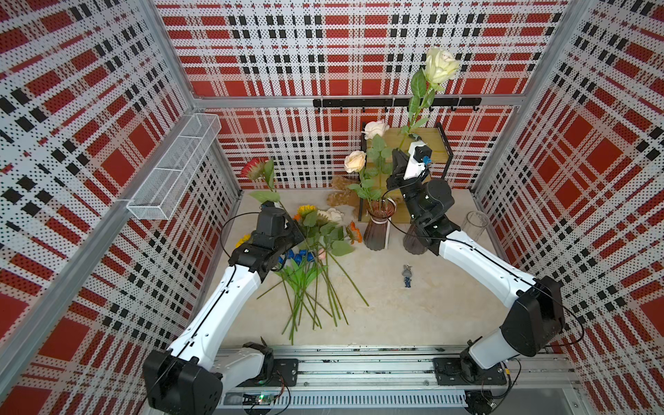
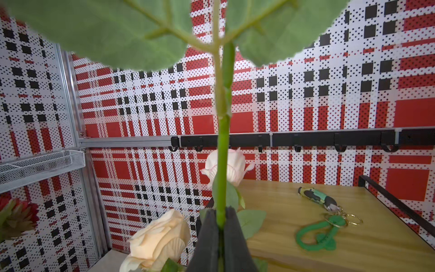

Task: Arrange the flowers in different vases according to their variety
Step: Insert the flower into the vase.

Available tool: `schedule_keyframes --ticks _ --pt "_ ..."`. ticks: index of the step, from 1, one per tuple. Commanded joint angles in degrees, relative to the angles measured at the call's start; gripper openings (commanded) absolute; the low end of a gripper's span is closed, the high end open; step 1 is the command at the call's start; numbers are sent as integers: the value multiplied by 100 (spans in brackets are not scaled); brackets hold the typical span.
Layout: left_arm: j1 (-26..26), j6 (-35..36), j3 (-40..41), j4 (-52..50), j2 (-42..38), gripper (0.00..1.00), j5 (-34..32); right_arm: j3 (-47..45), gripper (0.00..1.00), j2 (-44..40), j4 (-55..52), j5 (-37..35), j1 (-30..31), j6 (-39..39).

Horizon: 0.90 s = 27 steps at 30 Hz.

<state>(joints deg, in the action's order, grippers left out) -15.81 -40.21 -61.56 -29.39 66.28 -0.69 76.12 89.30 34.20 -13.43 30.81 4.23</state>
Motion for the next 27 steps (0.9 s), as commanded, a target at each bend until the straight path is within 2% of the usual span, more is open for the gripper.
schedule_keyframes --ticks 1,7,10,11,16,18,23,27 --pt "-48 161 -348 16 -53 0 -149 -278 0 171 265 78 -40 337" --pt "-434 555 -929 -22 147 0 -538 -861 0 246 215 10 -53 721" --pt "-488 592 -1159 -24 262 0 -566 -1074 8 225 134 -65 -54 849" --pt "-506 616 -1243 -28 305 0 -590 -1136 13 204 102 -86 -56 888" --pt "-720 779 -1749 -23 534 0 -706 -1273 54 -123 -222 -224 -57 904" --pt "-839 867 -2003 -25 661 0 -806 -1176 70 -343 -697 -198 -64 963" --pt "-1239 1119 -2855 -78 1197 0 -1077 -1153 92 -1079 -1981 3 -94 1225" --pt "-1719 1442 -3696 -67 1693 0 -1470 -1294 99 -1713 -2773 -4 -118 1449"
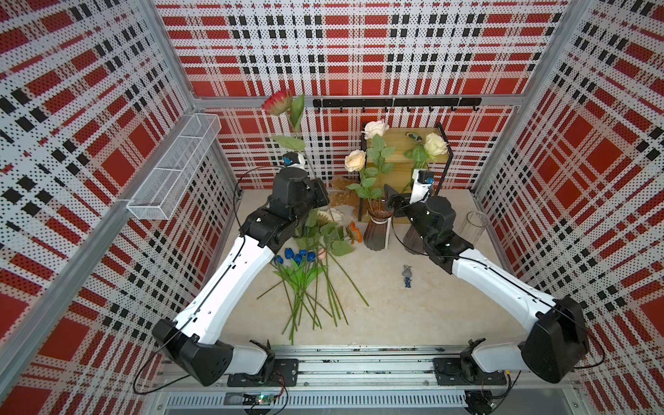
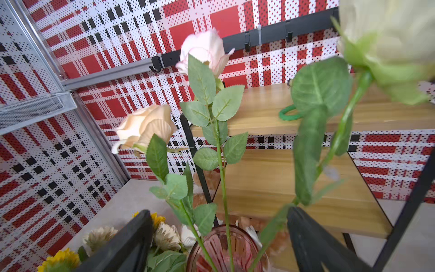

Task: Arrange the flowers in different vases according to their variety
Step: Insert the flower into the vase.

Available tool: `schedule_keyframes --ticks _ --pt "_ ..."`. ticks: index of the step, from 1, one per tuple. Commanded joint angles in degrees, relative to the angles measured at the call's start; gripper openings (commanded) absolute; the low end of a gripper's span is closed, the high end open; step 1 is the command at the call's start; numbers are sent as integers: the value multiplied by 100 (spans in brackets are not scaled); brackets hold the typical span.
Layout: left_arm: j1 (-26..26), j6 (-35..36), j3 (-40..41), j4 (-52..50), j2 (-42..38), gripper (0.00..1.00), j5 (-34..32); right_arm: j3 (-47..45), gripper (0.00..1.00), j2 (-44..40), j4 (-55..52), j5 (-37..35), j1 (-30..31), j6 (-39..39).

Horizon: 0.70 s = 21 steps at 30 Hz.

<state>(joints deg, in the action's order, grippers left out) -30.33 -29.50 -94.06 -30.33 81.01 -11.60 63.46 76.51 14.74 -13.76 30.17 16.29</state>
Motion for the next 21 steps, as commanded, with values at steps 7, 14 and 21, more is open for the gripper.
schedule_keyframes --ticks 7,14,21 --pt "-1213 1163 -1431 631 990 0 -1134 -214 100 -1501 -2176 -885 -119 482" --pt "-1904 1876 -1323 2162 1399 0 -1436 -315 100 -2113 -3517 -622 -1143 1152" --pt "-2351 2580 -1255 3634 1959 0 -1622 -598 100 -2580 -3937 510 -2488 1430"
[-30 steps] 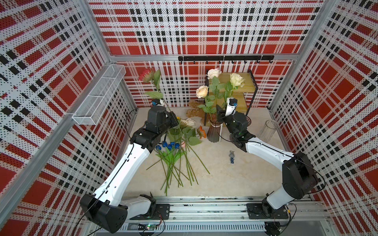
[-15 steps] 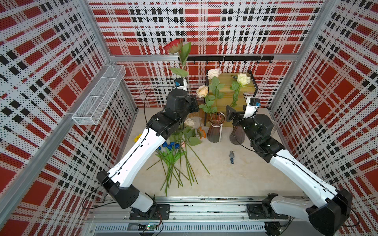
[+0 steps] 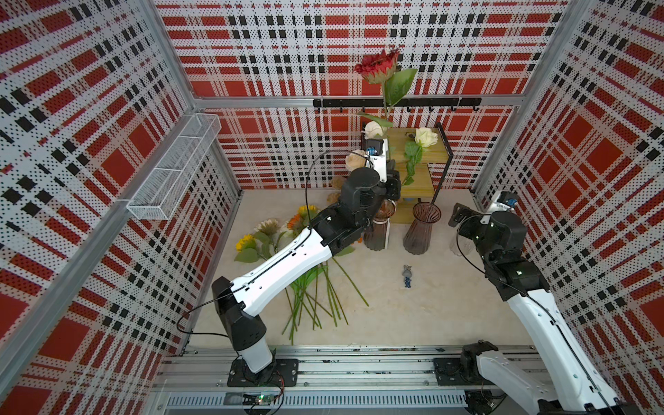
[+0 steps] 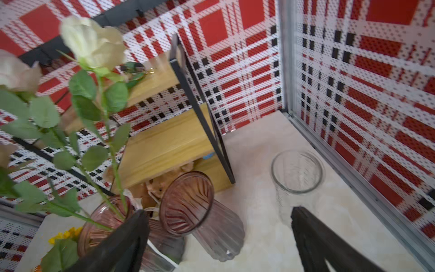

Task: Arrange the flowers in different vases according to their variety
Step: Insert the flower into the vase.

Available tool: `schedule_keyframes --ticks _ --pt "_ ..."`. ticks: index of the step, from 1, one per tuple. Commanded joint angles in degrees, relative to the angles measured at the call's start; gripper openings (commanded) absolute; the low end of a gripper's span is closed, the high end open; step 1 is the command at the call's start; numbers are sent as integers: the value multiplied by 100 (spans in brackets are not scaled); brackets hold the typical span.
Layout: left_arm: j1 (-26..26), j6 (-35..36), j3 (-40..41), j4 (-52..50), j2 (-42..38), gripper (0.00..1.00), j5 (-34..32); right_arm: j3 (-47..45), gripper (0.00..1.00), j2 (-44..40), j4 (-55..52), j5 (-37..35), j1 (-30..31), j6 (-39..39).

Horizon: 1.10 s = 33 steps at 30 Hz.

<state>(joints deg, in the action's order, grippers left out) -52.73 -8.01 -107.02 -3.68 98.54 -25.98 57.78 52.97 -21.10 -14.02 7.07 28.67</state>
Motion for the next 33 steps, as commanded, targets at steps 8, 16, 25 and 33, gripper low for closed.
schedule_keyframes --ticks 8,16,25,33 --pt "-283 492 323 2875 717 0 -565 -40 100 -366 -527 681 -440 109" --pt "-243 271 -655 2902 1633 0 -314 91 100 -443 -712 656 -570 -70" --pt "-208 -214 -756 2904 2080 0 -131 121 100 -498 -709 735 -621 -139" --pt "-209 -448 -775 2798 2460 0 -99 78 100 -619 -737 719 -634 -186"
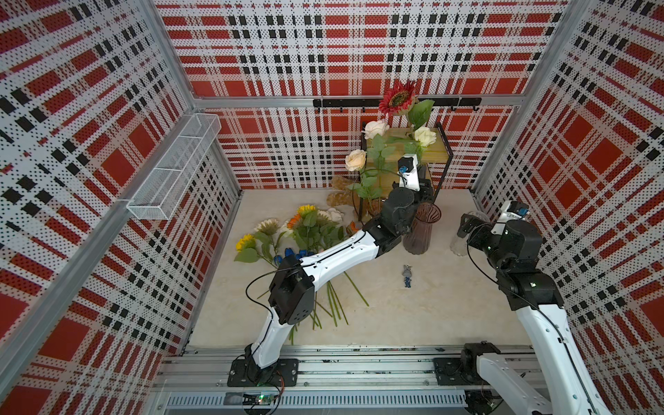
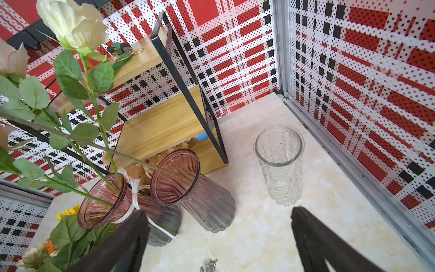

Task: Arrange the flowers in different vases according to their variety
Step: Insert the flower into the vase.

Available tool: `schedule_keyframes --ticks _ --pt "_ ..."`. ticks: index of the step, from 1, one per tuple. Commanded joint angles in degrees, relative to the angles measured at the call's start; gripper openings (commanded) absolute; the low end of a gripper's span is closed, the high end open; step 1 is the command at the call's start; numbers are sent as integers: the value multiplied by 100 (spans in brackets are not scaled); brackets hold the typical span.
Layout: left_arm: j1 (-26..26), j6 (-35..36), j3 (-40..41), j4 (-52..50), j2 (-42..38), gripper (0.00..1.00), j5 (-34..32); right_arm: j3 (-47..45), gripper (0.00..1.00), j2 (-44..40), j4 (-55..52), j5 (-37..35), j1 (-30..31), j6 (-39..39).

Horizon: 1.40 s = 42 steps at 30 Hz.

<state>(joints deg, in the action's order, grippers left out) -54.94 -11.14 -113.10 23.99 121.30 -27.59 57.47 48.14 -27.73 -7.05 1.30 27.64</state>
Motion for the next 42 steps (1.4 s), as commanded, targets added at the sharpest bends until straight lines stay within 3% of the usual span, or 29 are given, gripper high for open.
schedule_keyframes --ticks 1,3,6,8,17,22,27,30,31,42 --pt "22 -162 -233 -80 236 3 62 100 100 -151 -79 15 -56 -83" --pt "49 -228 -502 -446 396 29 72 60 100 -181 -63 27 -60 -83" --pt "74 -325 -898 -1017 635 51 158 44 100 -139 -58 107 -60 -87" --pt "87 -385 -1029 -1271 720 57 164 30 100 -121 -52 162 -60 -65" --pt "126 -636 -913 -1702 488 69 400 1 100 -80 -40 327 -59 -101" --pt "266 -955 -1089 -2449 501 74 1126 -103 100 26 -14 614 -53 -95" --pt "219 -897 -684 -2618 151 78 1339 -196 100 20 40 722 -60 -39" --pt "230 -837 -916 -3170 181 81 1688 -204 100 13 41 734 -53 -39" --pt "222 -837 -1001 -3377 190 100 1683 -210 100 19 34 743 -60 -37" --pt "53 -609 -55 -3708 -524 99 1452 -297 100 -33 107 1085 -59 -20"
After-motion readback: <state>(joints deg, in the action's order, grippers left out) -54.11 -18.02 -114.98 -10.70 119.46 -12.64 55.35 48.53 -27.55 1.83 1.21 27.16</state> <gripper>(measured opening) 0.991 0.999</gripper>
